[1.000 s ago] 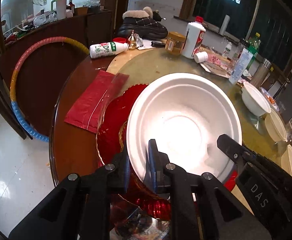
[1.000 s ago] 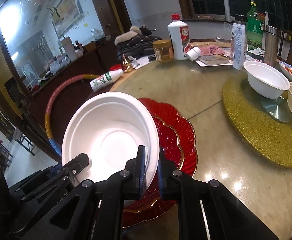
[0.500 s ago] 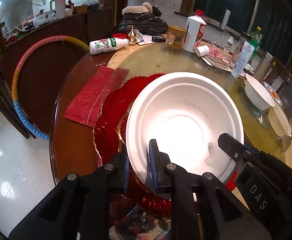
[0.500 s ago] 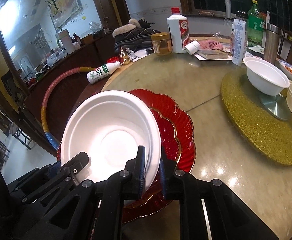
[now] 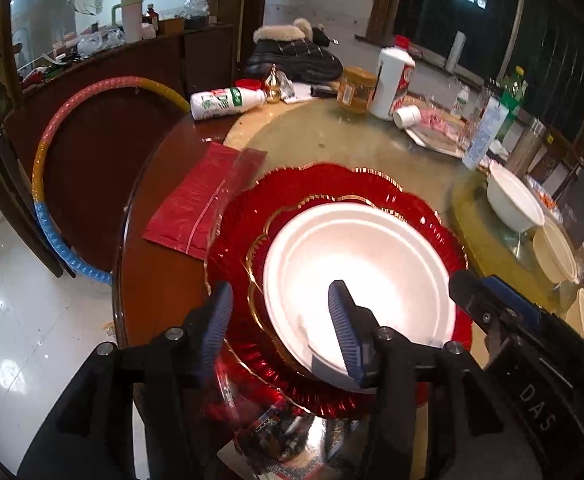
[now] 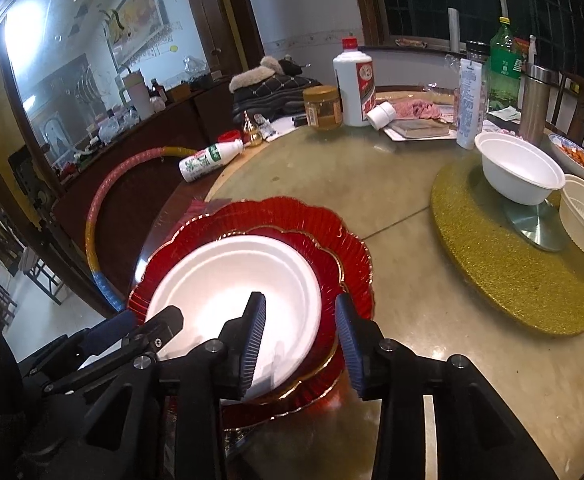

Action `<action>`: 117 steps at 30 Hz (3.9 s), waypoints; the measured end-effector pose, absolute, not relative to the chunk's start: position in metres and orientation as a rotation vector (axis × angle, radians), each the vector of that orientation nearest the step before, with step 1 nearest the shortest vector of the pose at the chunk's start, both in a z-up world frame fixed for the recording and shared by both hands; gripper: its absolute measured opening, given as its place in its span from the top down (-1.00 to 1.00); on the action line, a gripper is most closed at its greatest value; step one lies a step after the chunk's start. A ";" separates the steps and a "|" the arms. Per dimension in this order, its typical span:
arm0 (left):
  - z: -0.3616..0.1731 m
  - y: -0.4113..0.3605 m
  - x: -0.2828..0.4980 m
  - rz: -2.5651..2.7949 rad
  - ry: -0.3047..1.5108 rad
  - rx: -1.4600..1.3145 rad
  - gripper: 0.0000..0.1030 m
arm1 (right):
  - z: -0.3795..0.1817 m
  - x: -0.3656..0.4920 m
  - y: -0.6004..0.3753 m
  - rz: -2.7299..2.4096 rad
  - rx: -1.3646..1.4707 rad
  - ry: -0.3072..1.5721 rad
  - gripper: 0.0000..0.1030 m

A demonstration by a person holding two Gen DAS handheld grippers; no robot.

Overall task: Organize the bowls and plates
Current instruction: 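Lower the white bowl into the red bowls and open the fingers, then withdraw the tools from the stack toward the white bowl on the turntable, then grasp the rim of the white bowl on the turntable stand, then lift the white bowl and carry it to the red bowl stack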

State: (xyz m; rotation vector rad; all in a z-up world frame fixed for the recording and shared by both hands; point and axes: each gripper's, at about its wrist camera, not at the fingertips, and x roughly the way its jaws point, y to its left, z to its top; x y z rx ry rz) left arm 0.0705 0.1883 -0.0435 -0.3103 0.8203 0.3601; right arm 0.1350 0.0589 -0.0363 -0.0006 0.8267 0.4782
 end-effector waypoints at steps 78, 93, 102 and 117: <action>-0.042 -0.013 0.345 0.176 0.994 -0.347 -0.51 | 0.020 0.330 -0.253 0.321 0.669 0.872 -0.36; -0.067 -0.014 0.380 0.194 1.038 -0.355 -0.51 | -0.052 0.466 -0.228 0.187 0.419 1.121 0.40; -0.073 -0.025 0.381 0.154 1.069 -0.288 0.74 | -0.062 0.453 -0.210 0.241 0.403 1.182 0.88; -0.033 -0.015 0.272 0.083 0.984 -0.206 0.76 | -0.023 0.312 -0.199 0.230 0.400 1.068 0.87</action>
